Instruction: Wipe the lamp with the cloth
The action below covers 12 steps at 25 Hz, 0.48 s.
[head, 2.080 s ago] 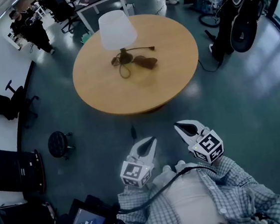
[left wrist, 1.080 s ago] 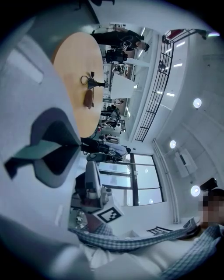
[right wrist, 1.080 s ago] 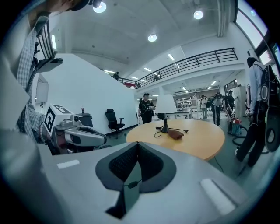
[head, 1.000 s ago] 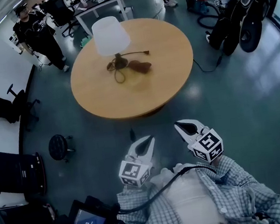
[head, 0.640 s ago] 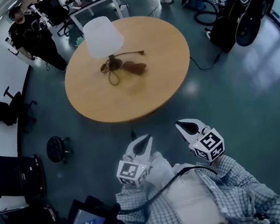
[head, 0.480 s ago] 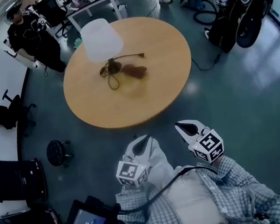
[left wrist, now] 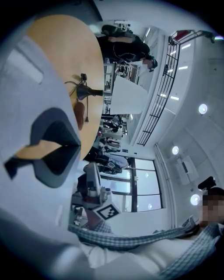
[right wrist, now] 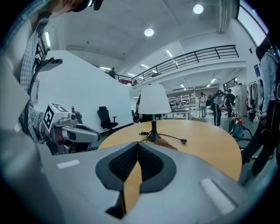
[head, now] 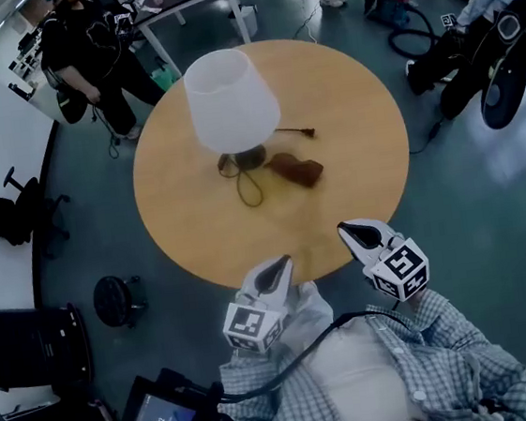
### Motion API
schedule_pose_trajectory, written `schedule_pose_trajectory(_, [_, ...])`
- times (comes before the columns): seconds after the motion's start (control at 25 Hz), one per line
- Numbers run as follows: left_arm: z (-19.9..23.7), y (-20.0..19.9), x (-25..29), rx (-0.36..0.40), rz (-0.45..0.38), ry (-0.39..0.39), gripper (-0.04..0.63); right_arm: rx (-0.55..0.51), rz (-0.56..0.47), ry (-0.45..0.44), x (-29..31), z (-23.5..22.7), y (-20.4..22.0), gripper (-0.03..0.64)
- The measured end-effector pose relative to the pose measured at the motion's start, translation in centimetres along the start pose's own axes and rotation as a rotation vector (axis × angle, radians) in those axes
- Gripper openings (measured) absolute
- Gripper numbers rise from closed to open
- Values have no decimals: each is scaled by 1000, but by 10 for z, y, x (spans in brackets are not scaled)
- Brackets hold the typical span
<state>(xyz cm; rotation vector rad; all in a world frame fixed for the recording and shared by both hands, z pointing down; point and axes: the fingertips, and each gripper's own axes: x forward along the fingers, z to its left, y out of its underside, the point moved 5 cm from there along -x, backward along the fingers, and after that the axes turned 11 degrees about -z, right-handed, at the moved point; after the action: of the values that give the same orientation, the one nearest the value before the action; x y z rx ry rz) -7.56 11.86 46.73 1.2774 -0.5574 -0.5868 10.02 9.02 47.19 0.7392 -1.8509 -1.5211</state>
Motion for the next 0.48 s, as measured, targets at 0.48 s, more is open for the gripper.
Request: schedule_pose_trajectory(0.48, [96, 0, 59, -242, -77, -10, 5, 16, 71, -19, 91, -40, 0, 3])
